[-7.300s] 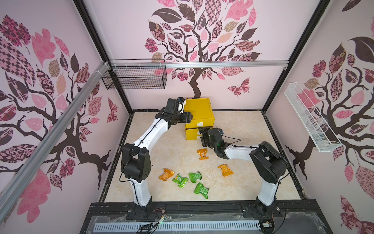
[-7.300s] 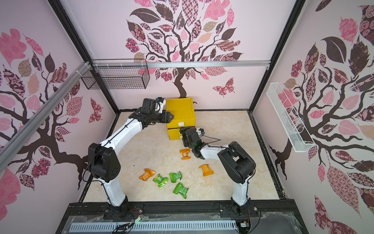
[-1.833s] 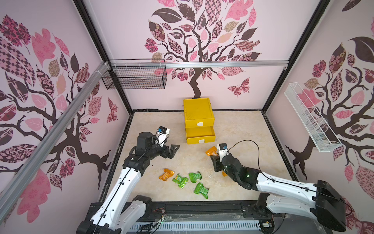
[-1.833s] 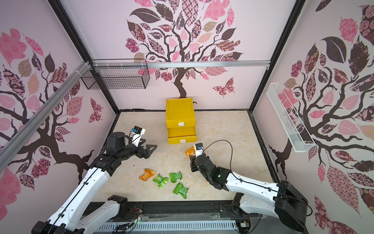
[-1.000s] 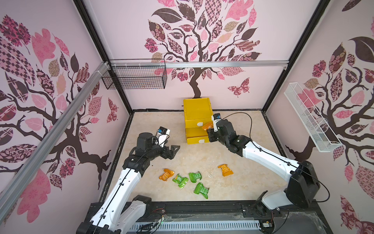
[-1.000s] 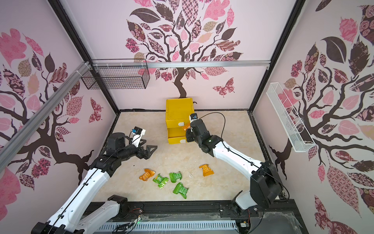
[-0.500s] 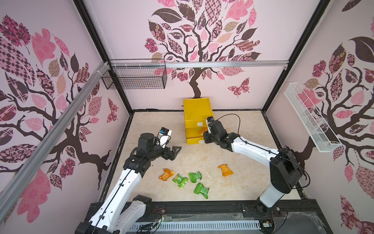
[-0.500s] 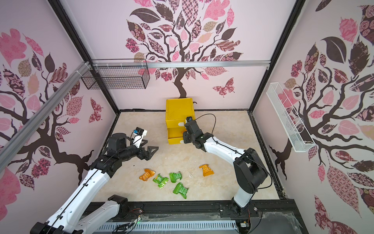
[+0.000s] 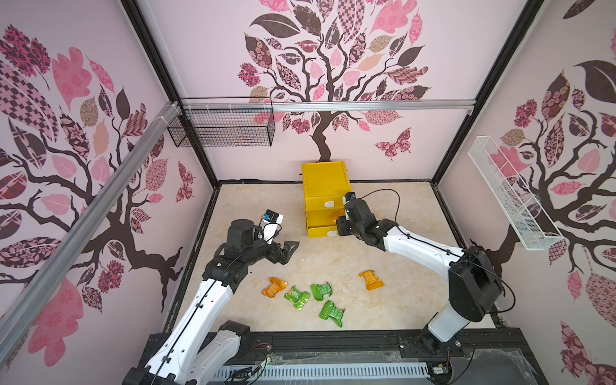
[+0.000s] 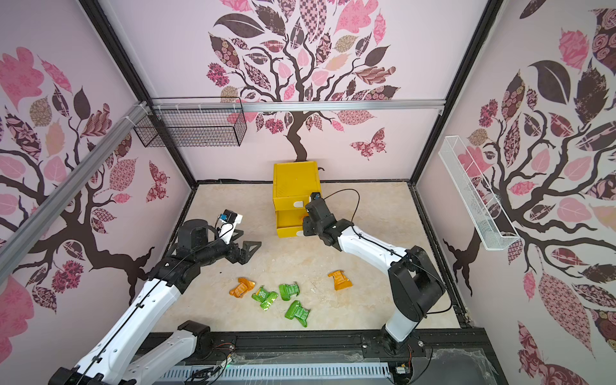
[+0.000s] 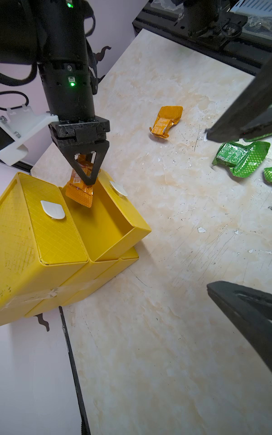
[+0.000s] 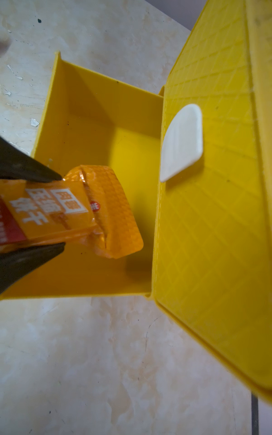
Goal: Place the cookies into the drawer by color
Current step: Place the cookie in the drawer.
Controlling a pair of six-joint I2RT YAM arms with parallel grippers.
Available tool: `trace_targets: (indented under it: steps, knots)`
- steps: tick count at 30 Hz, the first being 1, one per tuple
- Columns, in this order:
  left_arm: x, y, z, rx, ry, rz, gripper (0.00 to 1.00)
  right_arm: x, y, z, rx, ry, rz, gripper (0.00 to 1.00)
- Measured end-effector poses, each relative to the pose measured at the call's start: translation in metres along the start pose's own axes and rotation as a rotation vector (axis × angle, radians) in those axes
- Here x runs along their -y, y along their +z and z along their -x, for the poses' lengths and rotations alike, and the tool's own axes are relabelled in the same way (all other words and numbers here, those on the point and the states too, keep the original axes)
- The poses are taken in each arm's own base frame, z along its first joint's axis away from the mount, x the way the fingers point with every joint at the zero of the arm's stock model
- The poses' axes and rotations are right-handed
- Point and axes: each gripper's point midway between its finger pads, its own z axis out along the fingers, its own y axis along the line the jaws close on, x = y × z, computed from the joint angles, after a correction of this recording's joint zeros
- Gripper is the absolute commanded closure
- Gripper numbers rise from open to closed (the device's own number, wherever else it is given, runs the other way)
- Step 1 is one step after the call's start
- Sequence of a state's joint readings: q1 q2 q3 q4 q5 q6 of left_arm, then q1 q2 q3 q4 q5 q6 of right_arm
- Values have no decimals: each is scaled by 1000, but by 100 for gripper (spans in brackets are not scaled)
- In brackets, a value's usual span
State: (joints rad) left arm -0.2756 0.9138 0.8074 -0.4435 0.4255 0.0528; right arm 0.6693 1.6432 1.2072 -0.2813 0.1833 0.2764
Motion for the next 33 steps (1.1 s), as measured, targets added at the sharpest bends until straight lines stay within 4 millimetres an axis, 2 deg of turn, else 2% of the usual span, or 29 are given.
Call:
trace_targets:
  steps: [3, 12, 19, 26, 29, 33]
  knots:
    - [0, 0, 0, 0, 1, 2, 3, -2, -1, -3, -4, -10, -11, 63]
    - [1, 0, 0, 0, 0, -5, 3, -1, -11, 1, -19, -45, -73, 37]
    - [1, 1, -2, -4, -2, -4, 3, -1, -15, 20, 14, -51, -106, 33]
    - [1, 1, -2, -4, -1, -4, 3, 7, -17, 13, 1, -58, -132, 32]
    - [1, 0, -2, -4, 0, -5, 3, 13, -28, 7, -3, -60, -140, 31]
    - [0, 1, -3, -5, 10, -4, 3, 22, -54, 7, 22, -54, -143, 27]
